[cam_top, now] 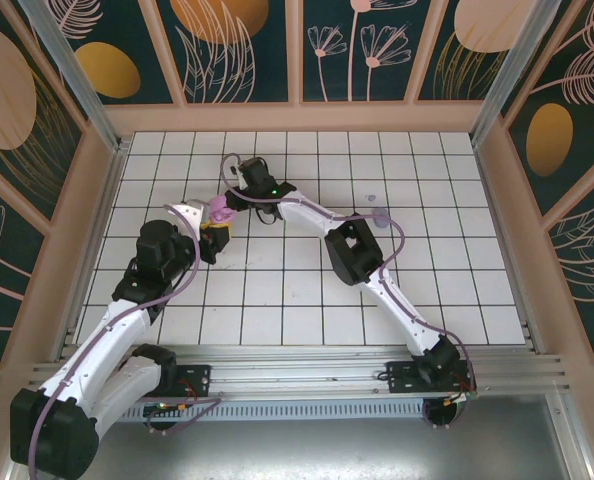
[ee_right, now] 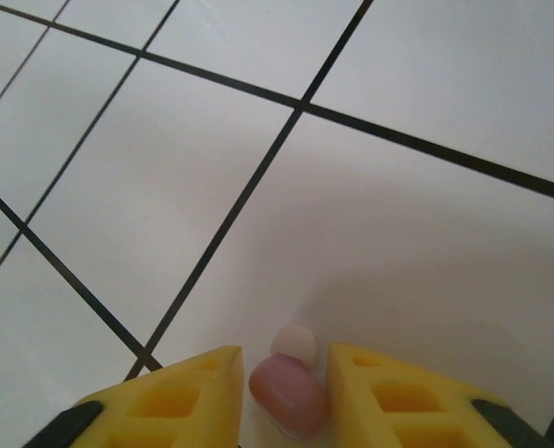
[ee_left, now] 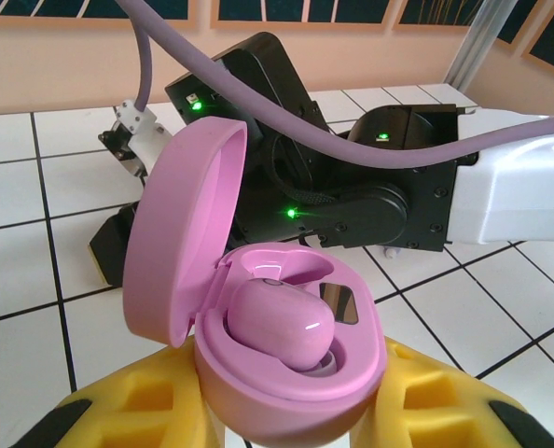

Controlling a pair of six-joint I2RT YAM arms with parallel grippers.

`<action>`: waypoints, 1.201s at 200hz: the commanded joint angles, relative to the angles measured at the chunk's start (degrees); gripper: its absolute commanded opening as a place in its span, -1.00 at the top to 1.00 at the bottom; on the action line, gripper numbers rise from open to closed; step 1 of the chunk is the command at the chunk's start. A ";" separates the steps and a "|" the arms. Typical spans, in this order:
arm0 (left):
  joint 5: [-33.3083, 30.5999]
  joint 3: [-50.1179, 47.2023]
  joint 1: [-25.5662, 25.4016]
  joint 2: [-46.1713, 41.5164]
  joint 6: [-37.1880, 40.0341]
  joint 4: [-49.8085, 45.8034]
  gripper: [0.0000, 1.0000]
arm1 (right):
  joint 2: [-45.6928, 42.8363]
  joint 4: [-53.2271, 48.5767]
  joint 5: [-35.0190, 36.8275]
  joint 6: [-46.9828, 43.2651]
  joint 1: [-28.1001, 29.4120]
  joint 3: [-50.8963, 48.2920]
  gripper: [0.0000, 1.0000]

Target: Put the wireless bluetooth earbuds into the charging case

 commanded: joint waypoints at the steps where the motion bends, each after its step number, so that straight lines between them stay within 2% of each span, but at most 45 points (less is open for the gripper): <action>1: -0.68 1.88 0.41 -0.93 -0.03 -0.29 0.92 | 1.52 -4.65 1.34 -2.14 0.85 1.17 0.51; 36: -0.85 2.52 0.37 -1.00 0.21 -0.75 0.92 | -1.64 -6.26 1.36 -1.60 0.18 -0.75 0.57; 107: -0.80 3.42 0.39 -0.67 0.08 -0.93 0.92 | -14.06 -6.12 -1.91 -1.66 -1.58 -15.65 0.66; 124: -0.52 3.49 0.36 -0.50 -0.03 -0.78 0.92 | -18.28 -5.73 -3.04 -2.68 -1.61 -21.75 0.68; 169: 0.38 2.58 0.34 -0.58 -0.42 0.10 0.92 | -32.87 0.22 -10.46 -8.39 -3.03 -48.20 0.70; 209: 0.87 0.69 0.41 0.18 -1.03 2.50 0.92 | -40.55 0.64 -13.16 -13.75 -3.81 -61.49 0.66; 240: 1.29 0.57 0.40 0.82 -0.87 2.53 0.92 | -43.50 0.69 -14.36 -13.49 -4.99 -65.07 0.39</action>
